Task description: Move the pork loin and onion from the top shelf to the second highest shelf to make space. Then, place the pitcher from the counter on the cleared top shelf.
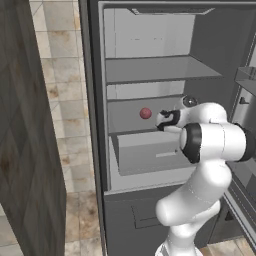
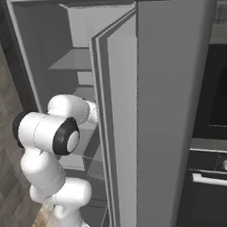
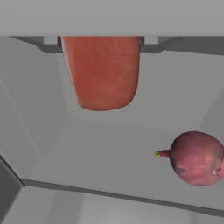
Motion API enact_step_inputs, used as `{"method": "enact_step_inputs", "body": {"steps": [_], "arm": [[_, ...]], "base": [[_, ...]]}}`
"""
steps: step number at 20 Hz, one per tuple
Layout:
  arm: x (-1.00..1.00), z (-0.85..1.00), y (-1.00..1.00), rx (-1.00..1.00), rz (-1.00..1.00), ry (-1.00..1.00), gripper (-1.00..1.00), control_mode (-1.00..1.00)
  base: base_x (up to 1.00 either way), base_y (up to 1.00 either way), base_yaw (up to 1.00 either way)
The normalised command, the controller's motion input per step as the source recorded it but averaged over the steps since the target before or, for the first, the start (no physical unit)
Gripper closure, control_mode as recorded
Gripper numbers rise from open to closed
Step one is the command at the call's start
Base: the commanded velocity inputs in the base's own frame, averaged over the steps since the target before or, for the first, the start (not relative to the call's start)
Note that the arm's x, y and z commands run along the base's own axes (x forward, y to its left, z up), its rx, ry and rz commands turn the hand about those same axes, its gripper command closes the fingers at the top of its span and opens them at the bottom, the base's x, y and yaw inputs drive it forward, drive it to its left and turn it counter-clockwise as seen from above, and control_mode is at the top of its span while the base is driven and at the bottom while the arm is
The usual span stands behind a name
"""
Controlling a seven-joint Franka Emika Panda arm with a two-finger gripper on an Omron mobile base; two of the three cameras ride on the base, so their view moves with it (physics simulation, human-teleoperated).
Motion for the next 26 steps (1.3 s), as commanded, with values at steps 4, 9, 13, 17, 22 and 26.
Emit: {"method": "enact_step_inputs", "body": {"steps": [4, 9, 13, 17, 22, 26], "arm": [[0.57, -0.35, -0.01, 0.0, 0.0, 0.0, 1.0, -1.0], [0.58, -0.3, -0.09, 0.01, 0.0, 0.0, 1.0, -1.0], [0.53, -0.2, -0.2, 0.02, 0.0, 0.0, -1.0, -1.0], [0.4, -0.02, -0.18, 0.03, 0.0, -0.04, -1.0, -1.0], [0.03, 0.0, -0.01, 0.0, 0.02, -0.1, -1.0, -1.0], [-0.3, 0.08, 0.16, -0.02, 0.0, -0.09, -1.0, -1.0]], "base": [[0.0, 0.0, 0.0], [0.0, 0.0, 0.0], [0.0, 0.0, 0.0], [0.0, 0.0, 0.0], [0.0, 0.0, 0.0], [0.0, 0.0, 0.0]]}}
